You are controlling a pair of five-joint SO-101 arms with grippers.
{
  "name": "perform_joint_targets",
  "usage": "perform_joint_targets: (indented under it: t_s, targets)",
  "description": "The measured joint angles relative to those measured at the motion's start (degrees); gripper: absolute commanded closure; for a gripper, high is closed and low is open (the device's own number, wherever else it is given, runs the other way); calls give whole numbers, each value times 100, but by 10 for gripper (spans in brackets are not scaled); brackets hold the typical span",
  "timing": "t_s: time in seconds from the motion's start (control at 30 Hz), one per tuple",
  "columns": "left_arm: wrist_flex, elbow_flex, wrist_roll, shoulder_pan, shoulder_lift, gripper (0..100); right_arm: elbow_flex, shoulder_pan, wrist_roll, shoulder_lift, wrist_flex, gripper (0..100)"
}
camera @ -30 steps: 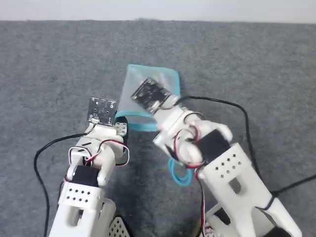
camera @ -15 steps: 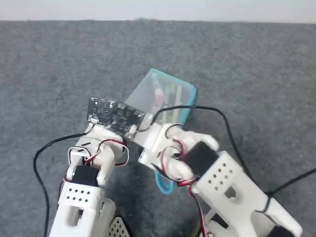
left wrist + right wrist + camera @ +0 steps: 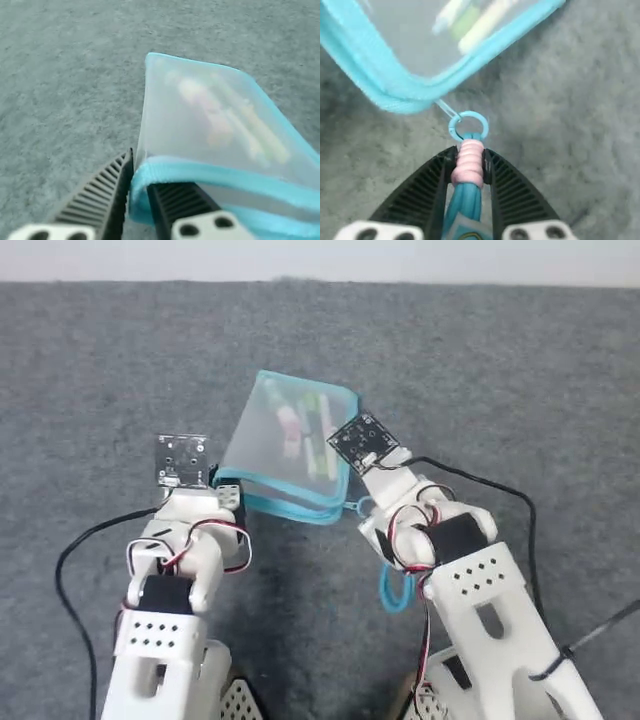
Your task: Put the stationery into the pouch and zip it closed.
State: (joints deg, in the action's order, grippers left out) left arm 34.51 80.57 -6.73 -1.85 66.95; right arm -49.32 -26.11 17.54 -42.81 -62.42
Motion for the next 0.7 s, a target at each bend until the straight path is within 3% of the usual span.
perform_joint_targets:
  t_s: [0.13, 0.33, 0.7]
  targets:
    - [0, 0, 0, 44, 0, 989, -26, -290, -53, 0, -273, 778]
    - [0, 0, 0, 44, 0, 989, -501, -1099, 88, -35, -158, 772]
    - [0, 0, 0, 44, 0, 989, -1108, -897, -202, -35, 818, 772]
